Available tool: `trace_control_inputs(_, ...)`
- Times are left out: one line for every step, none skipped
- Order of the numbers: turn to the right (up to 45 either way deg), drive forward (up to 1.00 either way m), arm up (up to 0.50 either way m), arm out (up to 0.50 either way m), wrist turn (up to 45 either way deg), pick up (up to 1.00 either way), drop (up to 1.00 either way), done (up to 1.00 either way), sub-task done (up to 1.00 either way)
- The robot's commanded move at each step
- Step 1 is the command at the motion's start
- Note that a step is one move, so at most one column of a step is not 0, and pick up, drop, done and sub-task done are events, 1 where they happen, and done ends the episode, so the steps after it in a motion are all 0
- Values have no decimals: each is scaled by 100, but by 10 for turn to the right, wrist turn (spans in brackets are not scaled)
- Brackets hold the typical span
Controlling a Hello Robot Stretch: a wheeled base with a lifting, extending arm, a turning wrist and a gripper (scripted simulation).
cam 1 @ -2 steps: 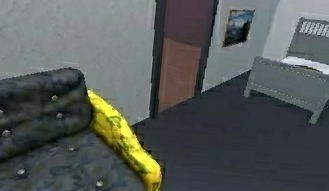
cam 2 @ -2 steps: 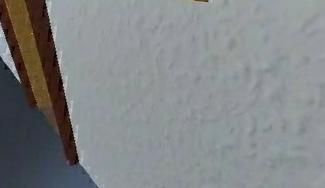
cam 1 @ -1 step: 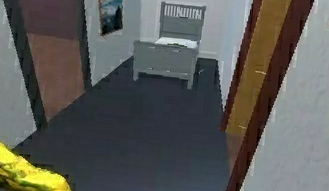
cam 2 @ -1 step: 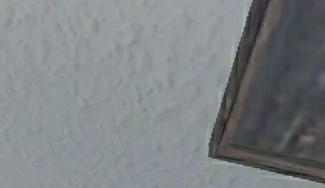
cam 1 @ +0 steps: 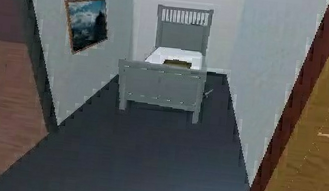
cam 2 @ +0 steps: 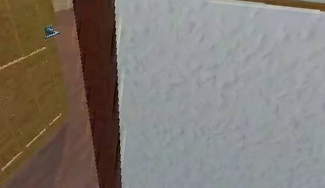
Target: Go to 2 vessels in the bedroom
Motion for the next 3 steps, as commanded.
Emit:
trace_control_inputs(0, 35, 0, 0, 0, 0, 0, 0, 0)
trace_control_inputs(450, 0, 0, 0, 0, 0, 0, 0, 0)
trace_control_inputs(300, 0, 0, 0, 0, 0, 0, 0, 0)
